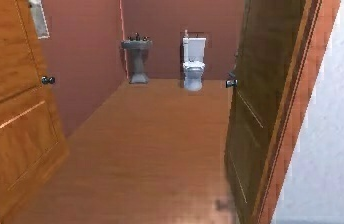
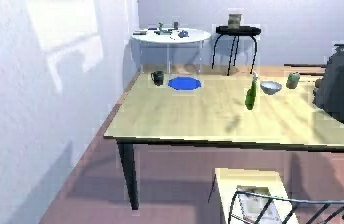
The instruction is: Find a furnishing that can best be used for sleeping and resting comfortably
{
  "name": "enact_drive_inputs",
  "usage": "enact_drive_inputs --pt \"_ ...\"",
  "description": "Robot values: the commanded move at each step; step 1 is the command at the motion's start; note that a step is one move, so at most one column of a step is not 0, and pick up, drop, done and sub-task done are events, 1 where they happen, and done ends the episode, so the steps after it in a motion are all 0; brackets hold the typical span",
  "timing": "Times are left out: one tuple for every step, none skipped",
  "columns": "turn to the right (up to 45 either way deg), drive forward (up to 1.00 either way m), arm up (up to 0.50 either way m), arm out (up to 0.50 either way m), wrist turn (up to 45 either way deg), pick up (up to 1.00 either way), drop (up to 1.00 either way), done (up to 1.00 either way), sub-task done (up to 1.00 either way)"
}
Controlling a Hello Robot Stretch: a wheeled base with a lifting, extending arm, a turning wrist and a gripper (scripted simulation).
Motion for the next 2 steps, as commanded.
enact_drive_inputs --pt "3.0 0.00 0.00 0.00 0.0 0.00 0.00 0.00 0.00" --pt "0.0 0.75 0.00 0.00 0.0 0.00 0.00 0.00 0.00"
